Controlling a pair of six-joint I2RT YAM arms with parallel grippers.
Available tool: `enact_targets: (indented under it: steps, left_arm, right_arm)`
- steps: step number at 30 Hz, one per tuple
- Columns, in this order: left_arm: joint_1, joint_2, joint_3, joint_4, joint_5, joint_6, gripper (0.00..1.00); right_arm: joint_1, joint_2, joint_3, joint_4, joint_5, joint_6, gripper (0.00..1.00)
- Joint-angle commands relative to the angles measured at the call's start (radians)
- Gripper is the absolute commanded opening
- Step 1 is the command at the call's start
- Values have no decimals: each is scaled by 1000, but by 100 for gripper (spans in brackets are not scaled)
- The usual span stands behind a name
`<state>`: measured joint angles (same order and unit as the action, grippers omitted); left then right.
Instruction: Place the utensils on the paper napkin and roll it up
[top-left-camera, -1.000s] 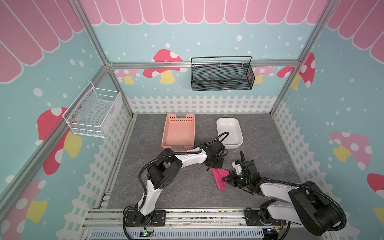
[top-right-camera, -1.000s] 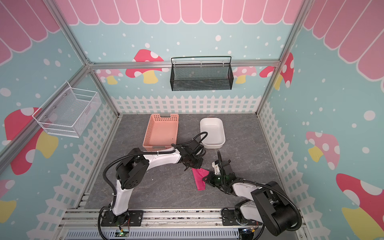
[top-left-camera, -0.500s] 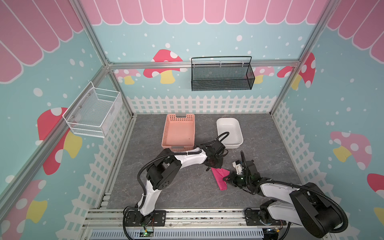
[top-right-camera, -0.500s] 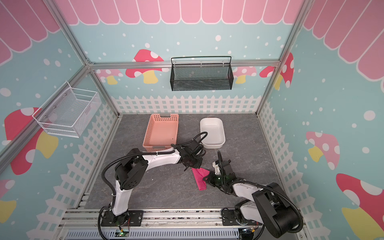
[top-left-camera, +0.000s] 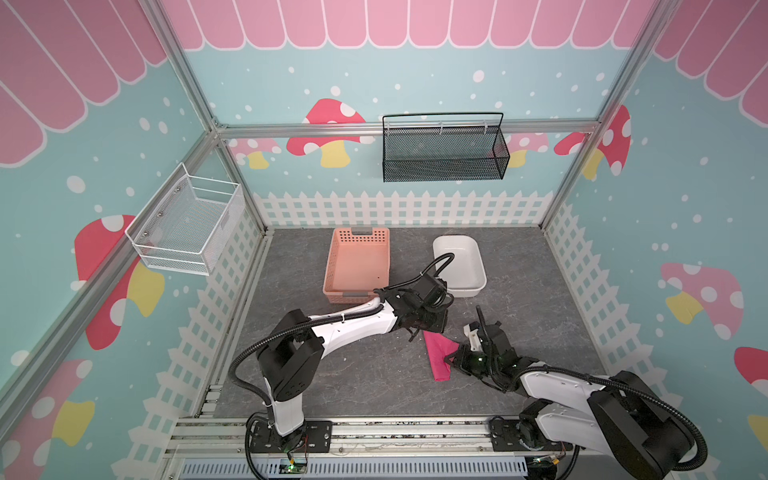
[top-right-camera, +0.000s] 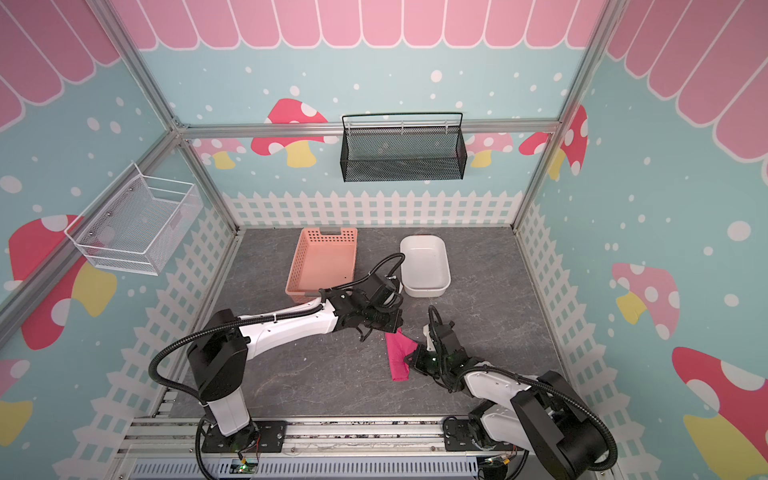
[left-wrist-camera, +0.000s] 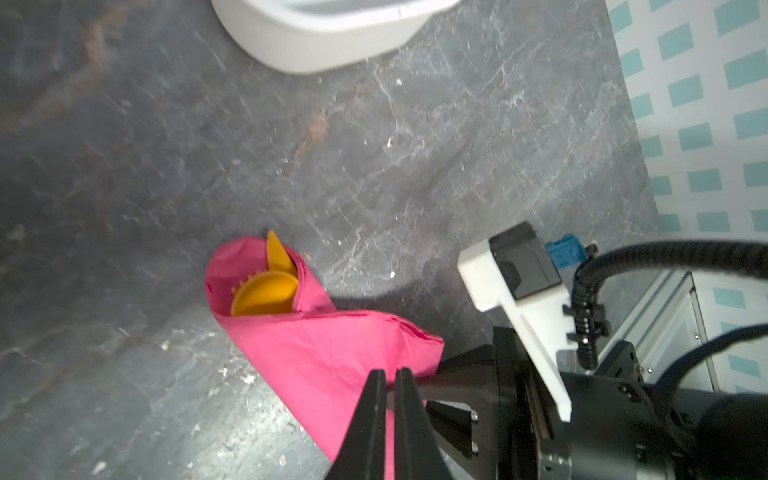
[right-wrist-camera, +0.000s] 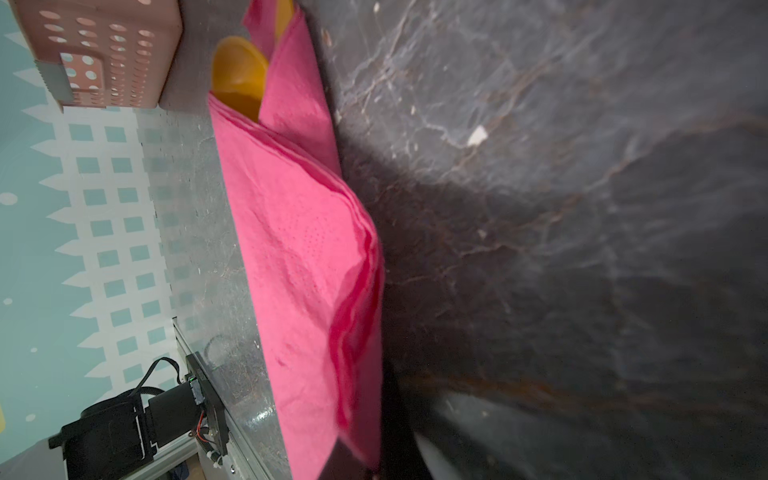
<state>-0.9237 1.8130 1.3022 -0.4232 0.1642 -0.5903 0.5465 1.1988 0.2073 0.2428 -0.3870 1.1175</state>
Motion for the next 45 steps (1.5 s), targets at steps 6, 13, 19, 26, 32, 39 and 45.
enact_targets:
  steps: [6,13,19,26,32,39,45]
  left_arm:
    - [-20,-18,-204,120,26,-99,8]
    - [-19,-11,-256,147,32,-110,7]
    - [-20,19,-276,169,51,-117,7]
    - [-12,40,-305,173,45,-121,7]
    - [-10,50,-313,175,50,-122,6]
    - [-10,58,-313,179,58,-122,6]
    - [-10,57,-316,182,57,-123,6]
  right_arm:
    - [108,85,-25,-10,86,134,0]
    - [133,91,-28,4,99,156,0]
    - [133,86,-26,1,103,151,0]
    - [132,16,-3,-91,134,126,8]
    - [115,-139,36,-303,204,83,24]
    - [80,-283,119,-509,260,27,26]
    - [81,-280,177,-420,171,-7,22]
